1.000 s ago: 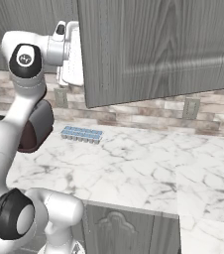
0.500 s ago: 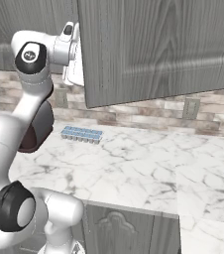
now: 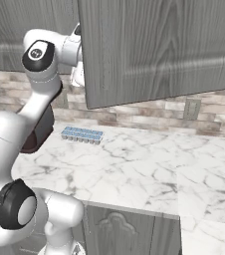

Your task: Pick the spray and sponge from the cabinet and place them on the counter.

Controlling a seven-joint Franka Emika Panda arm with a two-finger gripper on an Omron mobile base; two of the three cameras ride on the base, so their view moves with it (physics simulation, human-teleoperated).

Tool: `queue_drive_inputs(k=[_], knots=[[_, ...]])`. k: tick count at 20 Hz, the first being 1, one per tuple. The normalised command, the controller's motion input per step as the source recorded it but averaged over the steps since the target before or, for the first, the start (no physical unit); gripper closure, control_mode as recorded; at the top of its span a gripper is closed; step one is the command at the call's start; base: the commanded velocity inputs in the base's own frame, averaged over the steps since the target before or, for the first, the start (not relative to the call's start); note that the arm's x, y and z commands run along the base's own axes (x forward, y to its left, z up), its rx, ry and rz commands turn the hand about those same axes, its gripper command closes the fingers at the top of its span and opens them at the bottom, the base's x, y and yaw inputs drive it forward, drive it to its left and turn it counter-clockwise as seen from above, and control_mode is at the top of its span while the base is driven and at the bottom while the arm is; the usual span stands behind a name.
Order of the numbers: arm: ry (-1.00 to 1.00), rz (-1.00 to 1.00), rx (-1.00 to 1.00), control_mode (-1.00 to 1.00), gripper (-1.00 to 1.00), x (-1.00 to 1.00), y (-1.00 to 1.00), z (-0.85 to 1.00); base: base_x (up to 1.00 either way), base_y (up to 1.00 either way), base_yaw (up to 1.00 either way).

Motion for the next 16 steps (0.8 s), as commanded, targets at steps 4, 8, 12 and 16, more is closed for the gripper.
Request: queue_drive_inputs(k=[4, 8, 12, 16], knots=[[0.0, -0.11, 0.0, -1.0, -1.0, -0.38, -0.32, 0.0, 0.0, 0.0, 0.0], [-0.01, -0.08, 0.0, -1.0, -1.0, -0.5, -0.39, 0.0, 0.0, 0.0, 0.0], [-0.02, -0.07, 0.0, -1.0, -1.0, -0.54, -0.46, 0.0, 0.0, 0.0, 0.0], [-0.02, -0.04, 0.0, -1.0, -1.0, -0.41, -0.58, 0.0, 0.0, 0.0, 0.0]])
